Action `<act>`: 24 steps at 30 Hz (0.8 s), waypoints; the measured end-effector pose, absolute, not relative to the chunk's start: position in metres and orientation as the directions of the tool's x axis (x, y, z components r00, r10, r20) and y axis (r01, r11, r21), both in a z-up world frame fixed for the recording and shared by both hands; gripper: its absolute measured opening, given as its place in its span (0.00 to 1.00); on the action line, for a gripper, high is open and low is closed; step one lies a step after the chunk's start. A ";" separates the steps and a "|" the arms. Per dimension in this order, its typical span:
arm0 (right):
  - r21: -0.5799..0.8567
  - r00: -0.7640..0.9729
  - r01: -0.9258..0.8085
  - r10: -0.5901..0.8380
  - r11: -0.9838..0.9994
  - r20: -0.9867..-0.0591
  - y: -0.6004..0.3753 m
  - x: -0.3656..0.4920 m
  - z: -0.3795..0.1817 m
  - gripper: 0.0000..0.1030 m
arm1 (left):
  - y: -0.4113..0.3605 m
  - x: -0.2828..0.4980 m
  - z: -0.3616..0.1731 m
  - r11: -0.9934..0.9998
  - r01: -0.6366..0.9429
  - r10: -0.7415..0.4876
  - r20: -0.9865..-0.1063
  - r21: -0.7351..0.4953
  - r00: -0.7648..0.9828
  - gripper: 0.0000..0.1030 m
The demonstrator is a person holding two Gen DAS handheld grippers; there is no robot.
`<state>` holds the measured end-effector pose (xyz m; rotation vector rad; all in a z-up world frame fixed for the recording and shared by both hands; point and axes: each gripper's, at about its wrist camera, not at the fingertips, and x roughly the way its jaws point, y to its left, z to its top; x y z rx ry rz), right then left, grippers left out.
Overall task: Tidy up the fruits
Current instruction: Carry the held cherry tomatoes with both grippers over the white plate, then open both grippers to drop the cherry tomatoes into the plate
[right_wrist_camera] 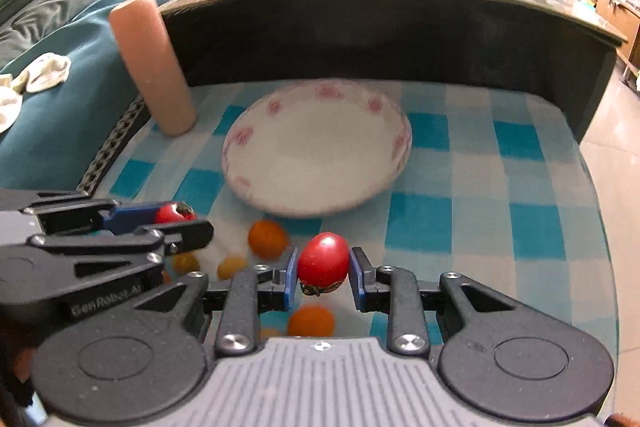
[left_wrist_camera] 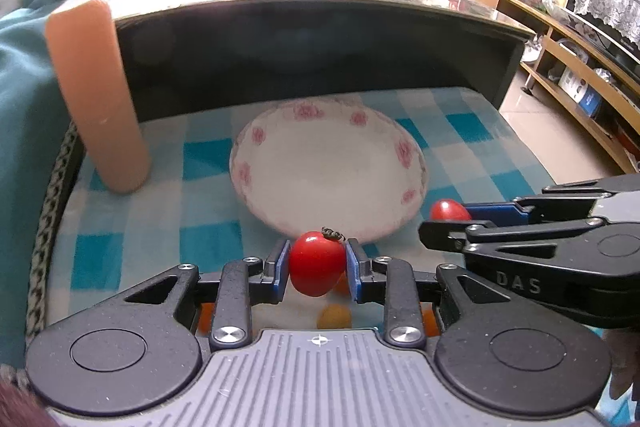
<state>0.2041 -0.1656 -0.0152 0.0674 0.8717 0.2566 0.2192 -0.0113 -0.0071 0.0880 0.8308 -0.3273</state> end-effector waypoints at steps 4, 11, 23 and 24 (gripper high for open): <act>0.142 0.631 -0.196 0.236 0.970 -0.739 -0.162 0.227 -0.014 0.41 | -0.015 0.236 -0.009 0.948 0.316 -0.240 -0.739 -0.039 0.630 0.36; 0.117 0.625 -0.201 0.219 0.973 -0.749 -0.158 0.257 -0.027 0.41 | -0.019 0.256 -0.017 0.949 0.314 -0.217 -0.745 -0.010 0.631 0.36; 0.124 0.624 -0.204 0.227 0.971 -0.748 -0.161 0.282 -0.043 0.41 | -0.024 0.275 -0.030 0.953 0.303 -0.193 -0.758 0.006 0.623 0.35; 0.124 0.625 -0.208 0.229 0.970 -0.747 -0.161 0.283 -0.043 0.41 | -0.023 0.275 -0.031 0.954 0.301 -0.191 -0.759 0.006 0.622 0.35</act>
